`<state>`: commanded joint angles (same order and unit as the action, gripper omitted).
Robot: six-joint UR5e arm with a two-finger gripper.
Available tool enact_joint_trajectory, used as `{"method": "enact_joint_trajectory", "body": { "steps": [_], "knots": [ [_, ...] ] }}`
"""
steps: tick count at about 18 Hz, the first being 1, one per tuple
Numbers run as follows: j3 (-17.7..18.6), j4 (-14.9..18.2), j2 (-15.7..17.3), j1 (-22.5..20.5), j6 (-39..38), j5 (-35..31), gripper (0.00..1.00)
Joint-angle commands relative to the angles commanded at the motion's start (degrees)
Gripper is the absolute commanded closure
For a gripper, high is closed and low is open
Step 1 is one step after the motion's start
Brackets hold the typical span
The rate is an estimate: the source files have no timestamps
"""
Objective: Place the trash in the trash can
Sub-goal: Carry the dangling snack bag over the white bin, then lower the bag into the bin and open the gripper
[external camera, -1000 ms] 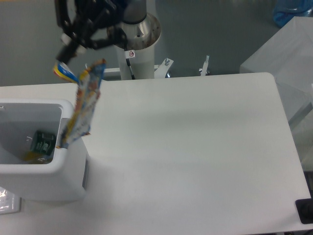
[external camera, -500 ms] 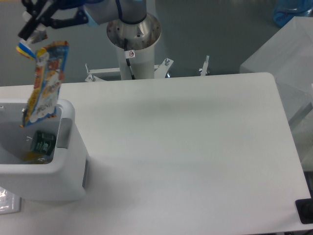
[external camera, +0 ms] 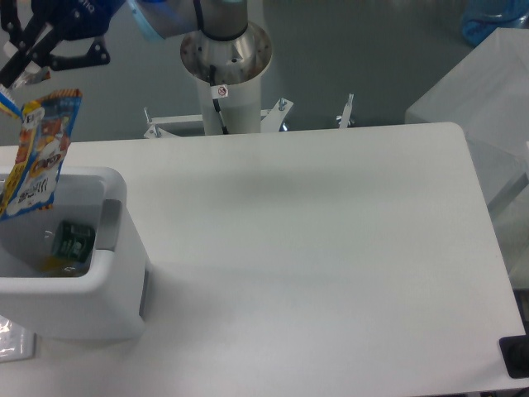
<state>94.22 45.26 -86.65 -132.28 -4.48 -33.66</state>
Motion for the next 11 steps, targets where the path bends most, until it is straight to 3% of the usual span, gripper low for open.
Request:
{"method": "enact_joint_trajectory", "body": {
  "steps": [3,5,8,9,10,11],
  "knots": [
    [0.0,-0.2,-4.5,2.6,1.3,-0.6,1.00],
    [-0.3,-0.1,-6.9,3.5,3.4,-0.6,0.94],
    [0.3,-0.2,-8.1,4.1,4.7,-1.8,0.92],
    [0.7,-0.2,-8.4,4.5,5.2,-2.5,0.88],
    [0.7,-0.3,-8.8,4.5,6.1,-2.9,0.76],
    [0.7,-0.1,-8.9,4.5,6.6,-3.1,0.75]
  ]
}}
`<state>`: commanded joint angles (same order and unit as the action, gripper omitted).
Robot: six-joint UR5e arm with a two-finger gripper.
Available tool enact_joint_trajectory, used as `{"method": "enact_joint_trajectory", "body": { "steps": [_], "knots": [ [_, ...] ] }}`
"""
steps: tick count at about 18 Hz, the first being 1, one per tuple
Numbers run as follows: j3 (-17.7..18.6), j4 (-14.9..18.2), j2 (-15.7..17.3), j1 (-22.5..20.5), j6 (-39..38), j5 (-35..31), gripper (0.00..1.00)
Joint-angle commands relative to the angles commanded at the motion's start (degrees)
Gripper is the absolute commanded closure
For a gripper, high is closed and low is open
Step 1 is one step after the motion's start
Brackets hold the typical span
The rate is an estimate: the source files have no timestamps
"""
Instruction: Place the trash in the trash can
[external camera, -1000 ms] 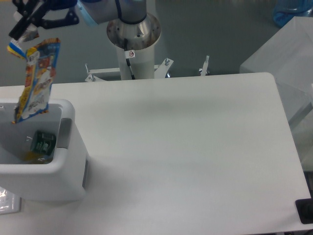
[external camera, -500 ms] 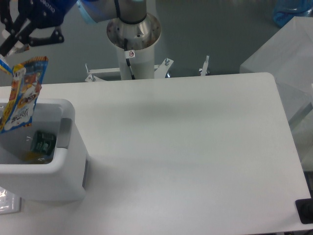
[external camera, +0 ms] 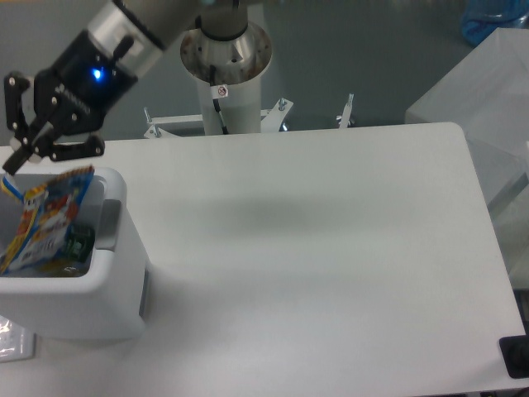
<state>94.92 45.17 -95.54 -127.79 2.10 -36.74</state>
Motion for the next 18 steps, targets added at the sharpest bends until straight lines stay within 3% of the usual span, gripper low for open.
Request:
{"method": "enact_joint_trajectory", "body": {
  "steps": [2,3,4,5,8,11,18],
  "knots": [
    [0.0,0.0,0.7,0.0,0.1,0.0,0.65],
    [-0.6,0.0,0.8,0.0,0.2,0.0,0.47],
    [-1.1,0.0,1.1,-0.1,0.1,0.0,0.07],
    [-1.7,0.0,1.2,-0.2,-0.3,0.0,0.00],
    [-3.2,0.0,1.1,-1.0,0.3,0.0,0.00],
    [-5.5,0.1,0.6,-5.3,2.7,0.0,0.00],
    [-8.7,0.1,-2.7,-16.4,19.9,-0.1,0.00]
  ]
}}
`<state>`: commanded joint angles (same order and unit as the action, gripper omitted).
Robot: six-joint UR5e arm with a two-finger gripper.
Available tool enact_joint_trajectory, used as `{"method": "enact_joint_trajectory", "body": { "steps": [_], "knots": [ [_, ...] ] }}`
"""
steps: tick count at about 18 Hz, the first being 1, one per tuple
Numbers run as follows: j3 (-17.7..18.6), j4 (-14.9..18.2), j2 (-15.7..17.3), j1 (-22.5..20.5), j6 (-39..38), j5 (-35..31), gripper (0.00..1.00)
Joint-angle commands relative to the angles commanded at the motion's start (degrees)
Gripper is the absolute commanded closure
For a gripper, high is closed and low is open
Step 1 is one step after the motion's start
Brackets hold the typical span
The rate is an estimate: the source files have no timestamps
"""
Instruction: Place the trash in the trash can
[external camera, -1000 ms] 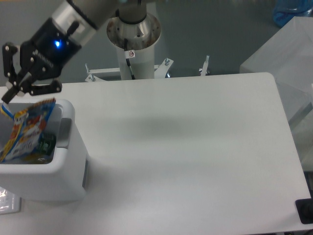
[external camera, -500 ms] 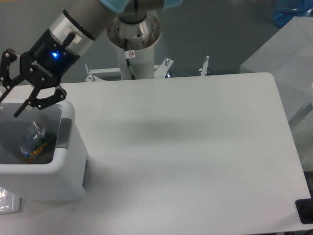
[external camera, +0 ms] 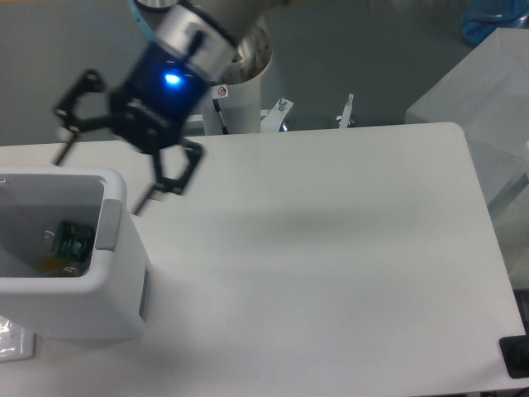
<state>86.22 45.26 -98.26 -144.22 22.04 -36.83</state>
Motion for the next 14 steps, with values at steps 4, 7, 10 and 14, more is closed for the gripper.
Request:
{"method": "enact_joint_trajectory", "body": {
  "steps": [4,7,10,14],
  "knots": [
    [-1.0,0.1,0.5,-2.4,6.8,-8.3,0.00],
    [-0.6,1.0,1.4,-2.5,10.7,-18.2,0.00],
    [-0.8,4.8,2.5,-2.4,15.5,-22.0,0.00],
    [1.8,9.4,5.6,-2.4,29.3,-28.9,0.00]
  ]
}}
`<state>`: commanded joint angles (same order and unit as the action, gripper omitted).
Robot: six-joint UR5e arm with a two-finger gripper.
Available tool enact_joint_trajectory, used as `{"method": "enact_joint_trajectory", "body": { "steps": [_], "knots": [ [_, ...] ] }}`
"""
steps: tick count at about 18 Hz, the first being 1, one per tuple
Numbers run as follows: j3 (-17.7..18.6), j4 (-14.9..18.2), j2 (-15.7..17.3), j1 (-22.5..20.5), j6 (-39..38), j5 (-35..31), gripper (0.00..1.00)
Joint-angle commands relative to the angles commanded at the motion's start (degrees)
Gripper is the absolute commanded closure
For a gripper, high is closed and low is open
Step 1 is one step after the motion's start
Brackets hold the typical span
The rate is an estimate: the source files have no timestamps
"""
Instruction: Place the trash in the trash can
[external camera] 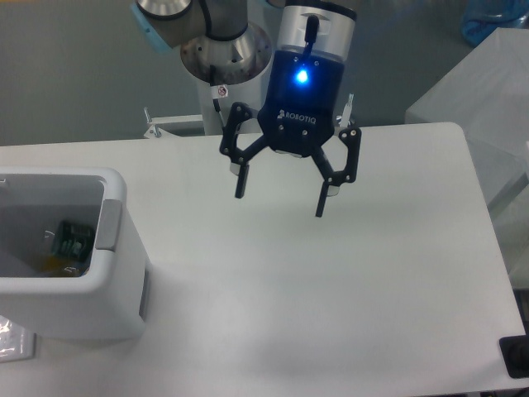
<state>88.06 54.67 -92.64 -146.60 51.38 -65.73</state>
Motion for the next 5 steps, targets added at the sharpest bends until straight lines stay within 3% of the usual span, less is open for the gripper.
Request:
{"method": "enact_joint_trajectory", "body": {
  "steps": [5],
  "knots": [
    [0.4,0.4,0.4,0.0,1.8,-0.2,0.00]
  ]
}}
